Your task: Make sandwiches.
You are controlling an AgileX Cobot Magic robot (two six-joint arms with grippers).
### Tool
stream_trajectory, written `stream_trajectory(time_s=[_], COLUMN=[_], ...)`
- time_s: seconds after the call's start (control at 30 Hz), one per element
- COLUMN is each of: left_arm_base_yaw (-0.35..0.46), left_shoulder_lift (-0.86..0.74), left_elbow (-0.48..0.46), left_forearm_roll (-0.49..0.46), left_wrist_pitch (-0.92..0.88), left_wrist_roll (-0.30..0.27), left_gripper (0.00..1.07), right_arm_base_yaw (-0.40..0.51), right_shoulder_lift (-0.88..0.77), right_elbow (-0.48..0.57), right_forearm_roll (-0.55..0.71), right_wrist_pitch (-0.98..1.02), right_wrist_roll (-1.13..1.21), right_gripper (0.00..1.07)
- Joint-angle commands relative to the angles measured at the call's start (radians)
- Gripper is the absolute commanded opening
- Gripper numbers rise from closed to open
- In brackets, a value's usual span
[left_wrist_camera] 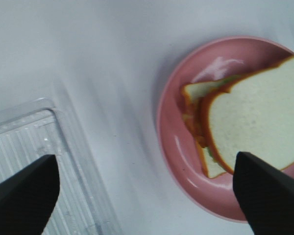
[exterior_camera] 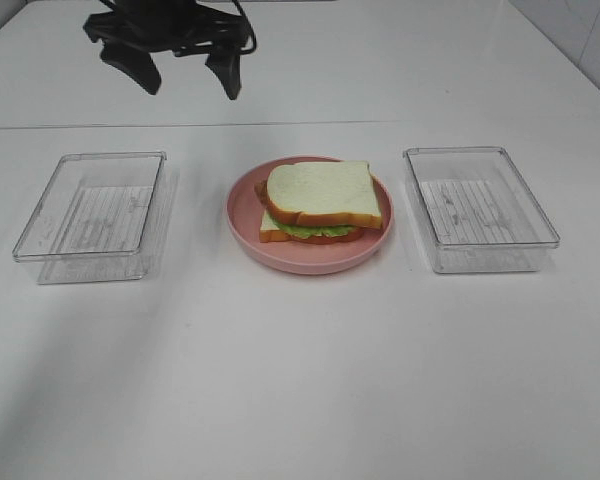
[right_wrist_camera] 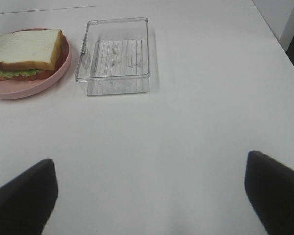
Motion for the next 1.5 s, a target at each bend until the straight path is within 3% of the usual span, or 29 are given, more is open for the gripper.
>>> stream_trajectory(time_s=[0.03, 0.17, 0.4, 0.5, 0.6, 0.9, 0.97, 1.03, 1.07, 1.13, 1.17, 1.3, 1.33, 1.4, 1.47, 1.5], left_arm_base_yaw=[0.089, 0.155, 0.320, 0.364, 0.387, 0.390, 0.383, 0.380, 0.380, 0.380, 0.380, 0.380, 0.380, 0.380, 0.380, 0.380], left_shoulder_lift=[-0.039, -0.071, -0.200, -0.247, -0.290, -0.436, -0.553, -0.582, -0.667, -0.700, -0.777, -0.859, -0.955, -1.004, -1.200, -1.200], left_elbow=[0.025, 0.069, 0.251, 0.303, 0.345, 0.488, 0.628, 0.660, 0.744, 0.778, 0.864, 0.944, 1.034, 1.071, 1.232, 1.232], left_forearm_roll=[0.010, 0.012, 0.018, 0.018, 0.018, 0.029, 0.030, 0.030, 0.023, 0.017, 0.014, 0.014, 0.014, 0.014, 0.006, 0.006], left_wrist_pitch=[0.108, 0.108, 0.108, 0.107, 0.106, 0.091, 0.047, 0.033, -0.002, -0.014, -0.043, -0.069, -0.094, -0.102, -0.125, -0.125], left_wrist_roll=[0.028, 0.054, 0.115, 0.115, 0.138, 0.139, 0.140, 0.142, 0.152, 0.157, 0.159, 0.160, 0.160, 0.160, 0.159, 0.159], left_gripper=[0.91, 0.91, 0.91, 0.91, 0.91, 0.91, 0.91, 0.91, 0.91, 0.91, 0.91, 0.91, 0.91, 0.91, 0.91, 0.91], right_arm_base_yaw=[-0.001, -0.001, -0.001, -0.001, -0.001, -0.001, -0.001, -0.001, -0.001, -0.001, -0.001, -0.001, -0.001, -0.001, -0.001, -0.001], right_shoulder_lift=[-0.026, -0.026, -0.026, -0.026, -0.026, -0.026, -0.026, -0.026, -0.026, -0.026, -0.026, -0.026, -0.026, -0.026, -0.026, -0.026], right_elbow=[0.003, 0.003, 0.003, 0.003, 0.003, 0.003, 0.003, 0.003, 0.003, 0.003, 0.003, 0.003, 0.003, 0.003, 0.003, 0.003], right_forearm_roll=[0.000, 0.000, 0.000, 0.000, 0.000, 0.000, 0.000, 0.000, 0.000, 0.000, 0.000, 0.000, 0.000, 0.000, 0.000, 0.000], right_wrist_pitch=[-0.008, -0.008, -0.008, -0.008, -0.008, -0.008, -0.008, -0.008, -0.008, -0.008, -0.008, -0.008, -0.008, -0.008, -0.008, -0.008], right_wrist_roll=[-0.005, -0.005, -0.005, -0.005, -0.005, -0.005, -0.005, -0.005, -0.005, -0.005, -0.005, -0.005, -0.005, -0.005, -0.005, -0.005], right_gripper=[0.98, 0.98, 0.98, 0.98, 0.98, 0.98, 0.98, 0.98, 0.98, 0.98, 0.98, 0.98, 0.98, 0.98, 0.98, 0.98])
